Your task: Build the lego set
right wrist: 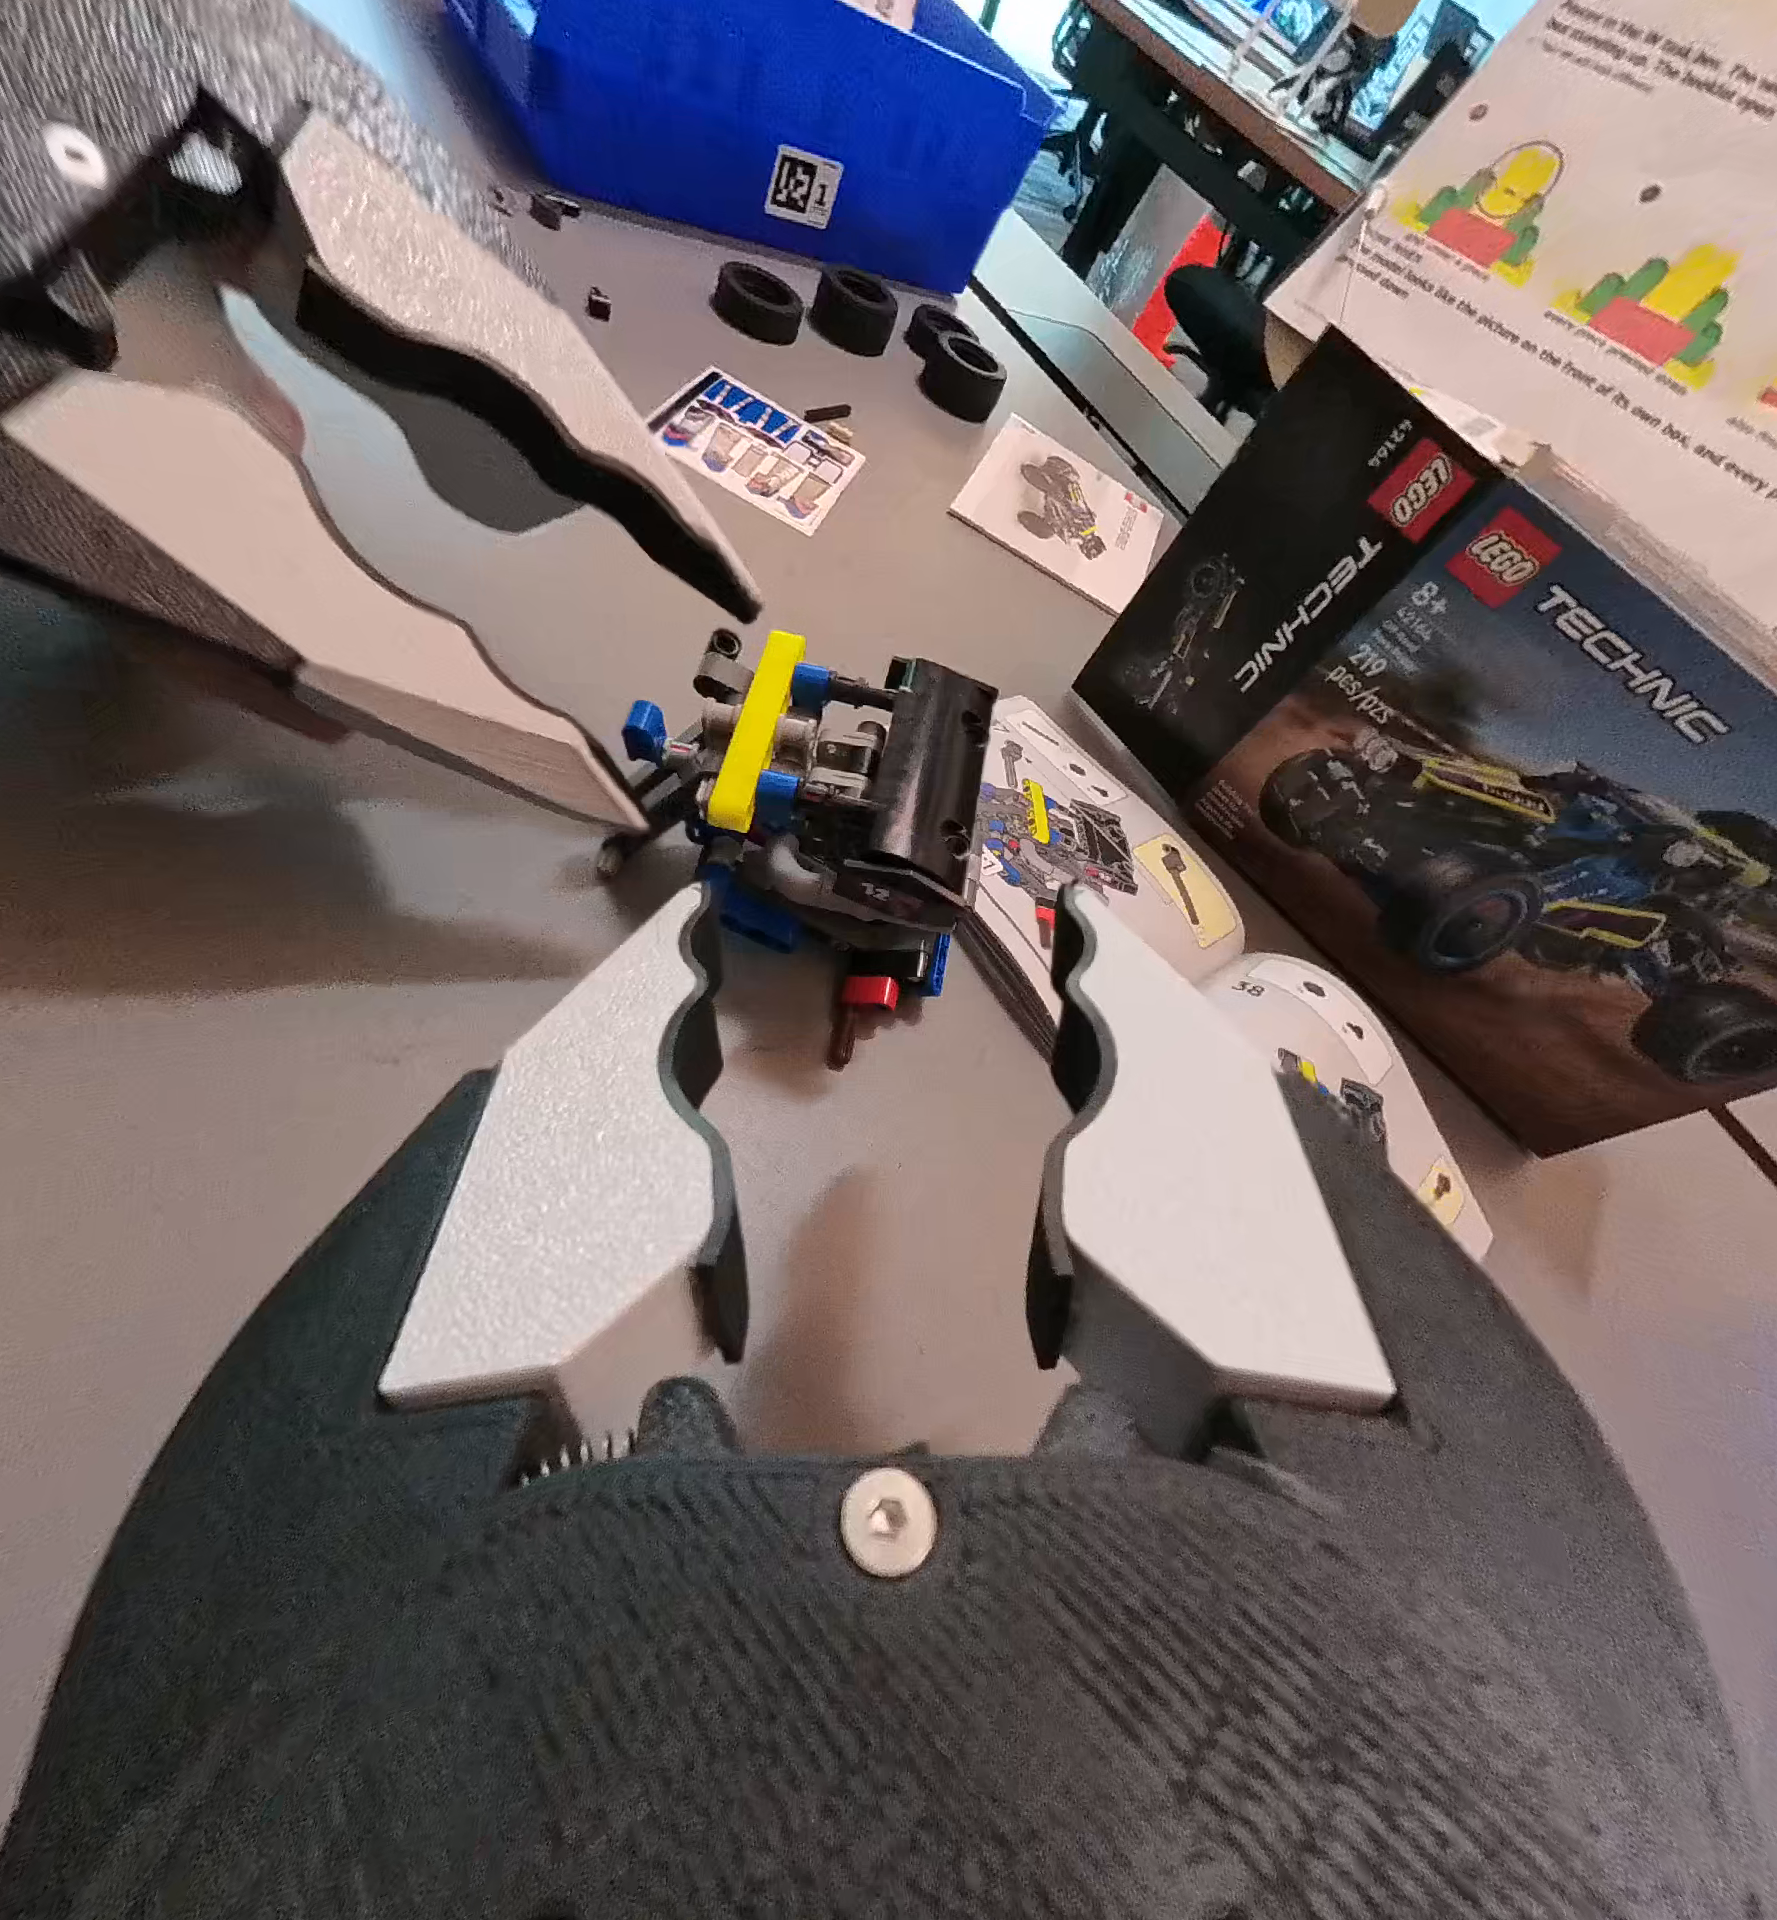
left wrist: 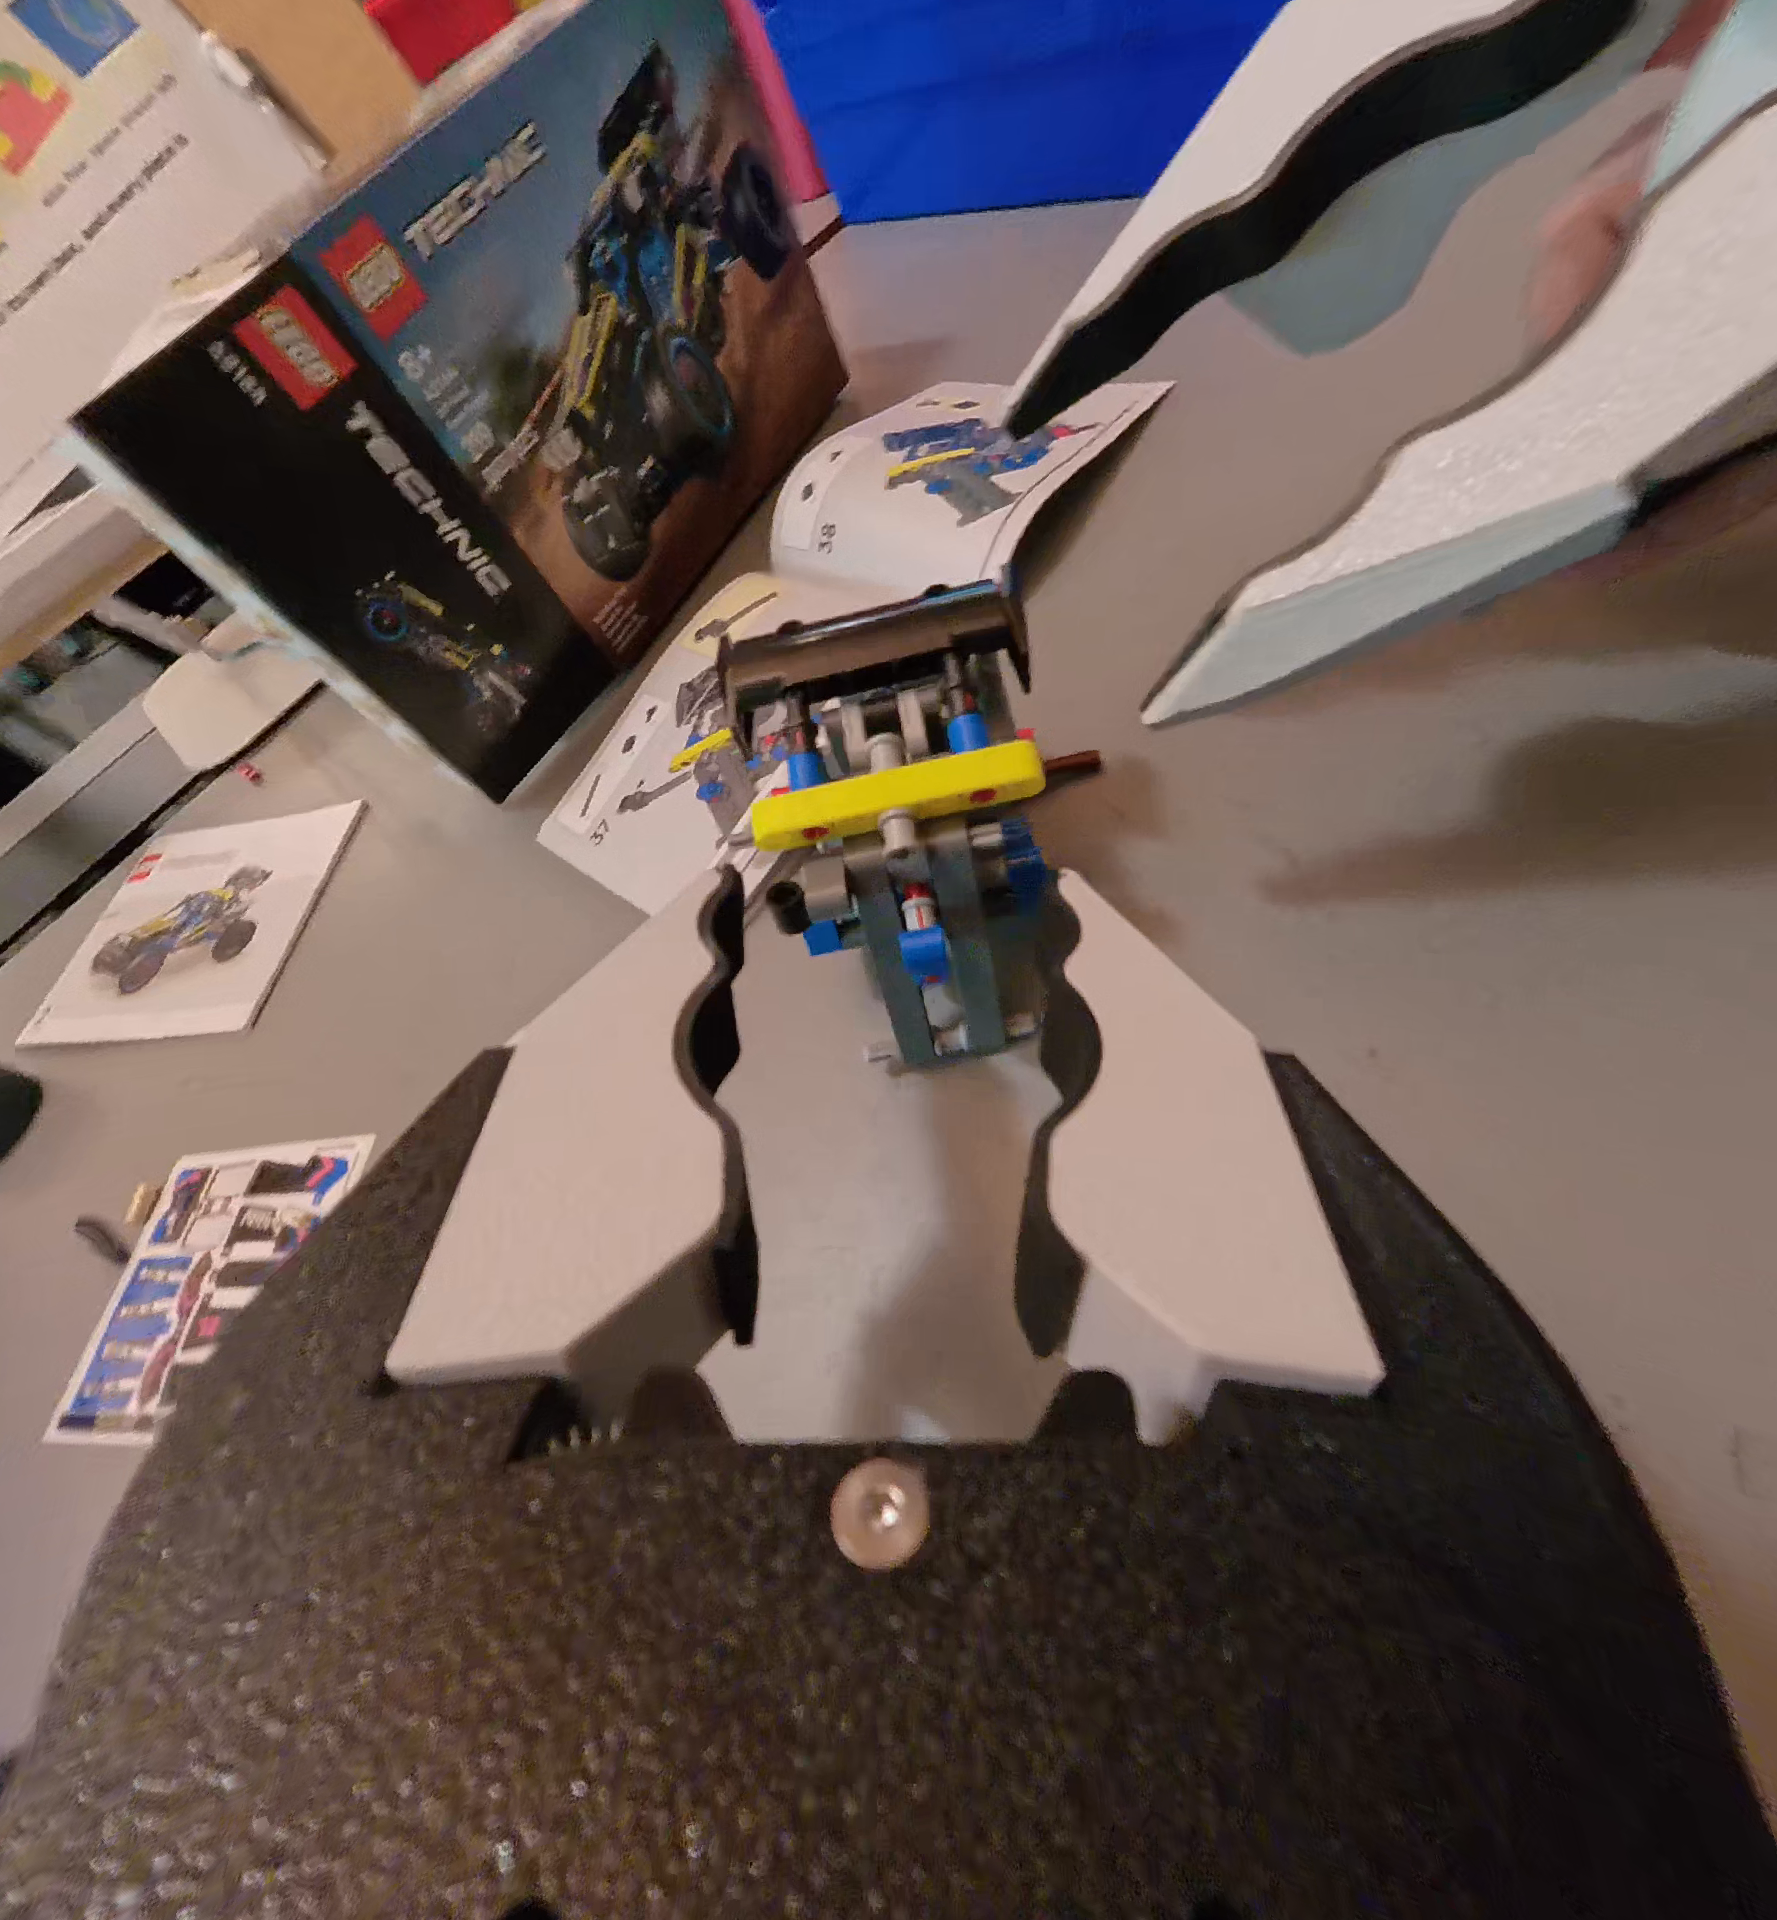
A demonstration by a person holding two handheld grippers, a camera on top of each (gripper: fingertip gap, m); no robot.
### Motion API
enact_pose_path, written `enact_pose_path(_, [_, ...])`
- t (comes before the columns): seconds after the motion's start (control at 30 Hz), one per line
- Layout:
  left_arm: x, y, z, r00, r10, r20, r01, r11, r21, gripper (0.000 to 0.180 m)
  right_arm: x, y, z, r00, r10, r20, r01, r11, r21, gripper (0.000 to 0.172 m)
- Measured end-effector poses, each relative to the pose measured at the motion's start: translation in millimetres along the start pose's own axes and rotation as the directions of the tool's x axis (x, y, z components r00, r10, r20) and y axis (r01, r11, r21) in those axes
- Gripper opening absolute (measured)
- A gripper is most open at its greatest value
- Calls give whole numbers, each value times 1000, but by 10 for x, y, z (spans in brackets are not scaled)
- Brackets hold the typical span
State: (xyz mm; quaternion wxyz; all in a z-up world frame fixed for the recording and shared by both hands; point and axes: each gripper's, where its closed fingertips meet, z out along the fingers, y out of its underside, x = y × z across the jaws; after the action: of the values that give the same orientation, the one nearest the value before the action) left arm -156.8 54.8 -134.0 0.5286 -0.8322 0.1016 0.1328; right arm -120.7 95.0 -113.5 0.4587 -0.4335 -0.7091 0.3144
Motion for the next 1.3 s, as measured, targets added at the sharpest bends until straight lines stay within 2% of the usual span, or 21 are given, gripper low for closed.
enact_pose_path(0.13, [-92, 53, -158, 993, -26, -113, 26, 1000, 1, 49, -77, -90, 20, 994, -110, -13, 110, 994, 18, 50])
enact_pose_path(0.2, [-262, 97, -197, 992, -40, -117, 40, 999, -1, 30, -151, -157, 27, 980, -197, -27, 198, 980, 26, 47])
enact_pose_path(0.27, [-369, 54, -181, 991, 64, -118, -58, 997, 52, 29, -212, -186, 59, 969, -246, -34, 247, 969, 21, 48])
enact_pose_path(0.33, [-415, 18, -130, 956, 280, -87, -272, 958, 91, 39, -272, -159, 117, 965, -260, -13, 260, 965, 9, 49])
enact_pose_path(0.37, [-421, -15, -109, 909, 414, -51, -407, 906, 117, 44, -276, -146, 142, 963, -269, -16, 269, 963, 6, 49])
enact_pose_path(0.43, [-335, -70, -76, 746, 666, 2, -657, 734, 172, 49, -273, -120, 168, 958, -285, -16, 285, 958, -11, 51])
enact_pose_path(0.47, [-296, -68, -39, 669, 744, 6, -733, 658, 175, 52, -283, -119, 174, 957, -290, -7, 290, 957, -9, 51])
enact_pose_path(0.5, [-265, -44, 9, 615, 788, -20, -775, 610, 167, 54, -288, -120, 181, 958, -287, -1, 287, 958, -5, 52])
enact_pose_path(0.63, [-199, 0, 136, 467, 872, -147, -855, 488, 174, 54, -248, -69, 214, 963, -268, 9, 268, 963, -14, 56])
enact_pose_path(0.73, [-141, 14, 151, 388, 895, -222, -879, 431, 202, 29, -151, -90, 241, 976, -219, -8, 219, 976, 16, 66])
enact_pose_path(0.8, [-94, -5, 126, 360, 898, -252, -883, 415, 218, 24, -143, -100, 264, 985, -169, 28, 167, 985, 46, 66])
enact_pose_path(0.87, [-53, 1, 92, 349, 886, -306, -879, 422, 222, 23, -160, -88, 291, 989, -135, 67, 132, 990, 52, 65])
enact_pose_path(0.97, [-20, 33, 37, 384, 821, -423, -846, 497, 196, 17, -245, -70, 318, 984, -119, 131, 112, 992, 56, 63])
enact_pose_path(1.07, [7, 80, -35, 438, 691, -574, -782, 609, 136, 16, -314, -90, 311, 980, -105, 171, 95, 993, 68, 62])
enact_pose_path(1.17, [50, 110, -128, 494, 500, -711, -696, 717, 20, 15, -382, -107, 293, 973, -112, 200, 98, 992, 81, 62])
enact_pose_path(1.23, [68, 122, -172, 515, 383, -767, -650, 758, -58, 15, -417, -117, 291, 971, -111, 213, 92, 991, 94, 63])
enact_pose_path(1.3, [69, 122, -168, 525, 355, -774, -629, 774, -72, 16, -415, -117, 289, 972, -110, 209, 90, 990, 104, 62])
